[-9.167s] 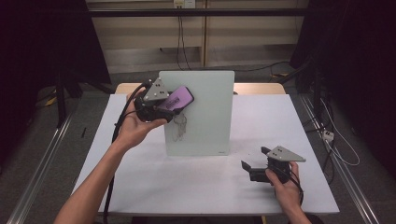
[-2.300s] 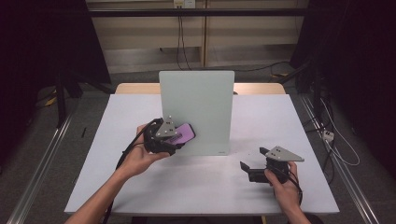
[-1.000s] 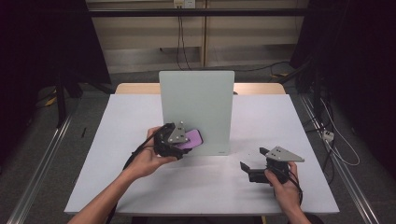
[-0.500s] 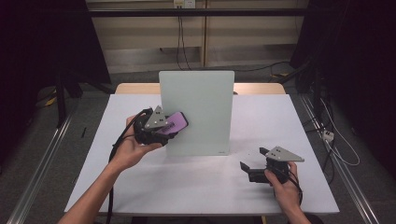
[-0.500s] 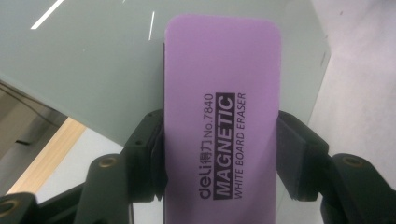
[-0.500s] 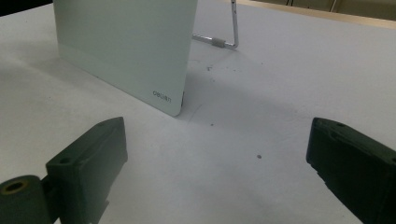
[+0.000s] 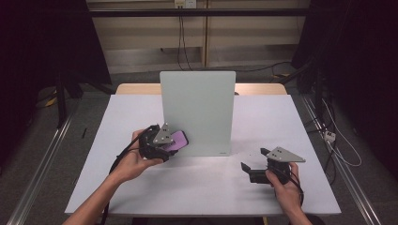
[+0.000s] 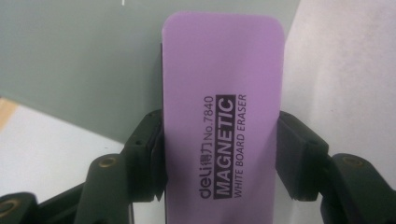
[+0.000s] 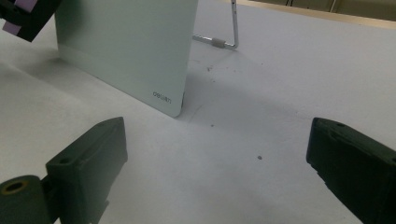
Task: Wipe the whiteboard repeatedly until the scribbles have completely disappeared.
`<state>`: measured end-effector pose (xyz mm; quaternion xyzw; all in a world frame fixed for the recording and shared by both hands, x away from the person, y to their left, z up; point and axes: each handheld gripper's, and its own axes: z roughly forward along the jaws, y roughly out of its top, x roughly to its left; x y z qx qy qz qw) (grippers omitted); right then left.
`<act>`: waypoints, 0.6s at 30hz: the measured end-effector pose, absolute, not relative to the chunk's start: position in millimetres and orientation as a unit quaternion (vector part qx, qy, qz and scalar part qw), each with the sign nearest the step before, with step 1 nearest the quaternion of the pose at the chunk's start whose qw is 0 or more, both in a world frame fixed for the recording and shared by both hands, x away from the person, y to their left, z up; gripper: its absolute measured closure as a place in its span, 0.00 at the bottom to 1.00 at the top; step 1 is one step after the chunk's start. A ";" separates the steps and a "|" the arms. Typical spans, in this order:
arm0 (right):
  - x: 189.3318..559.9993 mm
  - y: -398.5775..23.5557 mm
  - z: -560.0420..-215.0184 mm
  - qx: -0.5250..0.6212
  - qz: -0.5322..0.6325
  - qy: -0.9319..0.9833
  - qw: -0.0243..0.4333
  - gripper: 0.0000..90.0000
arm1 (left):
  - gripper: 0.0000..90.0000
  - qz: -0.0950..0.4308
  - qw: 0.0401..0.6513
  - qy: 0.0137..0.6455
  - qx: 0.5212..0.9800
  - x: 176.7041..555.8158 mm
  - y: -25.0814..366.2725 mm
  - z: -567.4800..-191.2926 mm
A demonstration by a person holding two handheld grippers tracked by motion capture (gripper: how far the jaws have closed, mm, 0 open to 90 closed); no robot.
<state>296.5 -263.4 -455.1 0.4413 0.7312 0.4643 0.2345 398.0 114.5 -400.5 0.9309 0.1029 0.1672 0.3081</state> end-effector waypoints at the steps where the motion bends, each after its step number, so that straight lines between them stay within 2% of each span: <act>1: 296.5 -263.4 -455.2 0.442 0.464 0.731 0.234 0.06 | 0.46 0.164 0.303 0.101 0.934 397.9 113.1 -400.9; 11: 296.1 -263.7 -454.6 0.440 0.465 0.731 0.236 0.06 | 0.46 0.128 0.282 0.078 0.948 397.0 100.8 -412.9; 18: 295.7 -262.9 -454.4 0.440 0.464 0.733 0.233 0.06 | 0.46 0.123 0.289 0.079 0.946 396.6 99.1 -416.9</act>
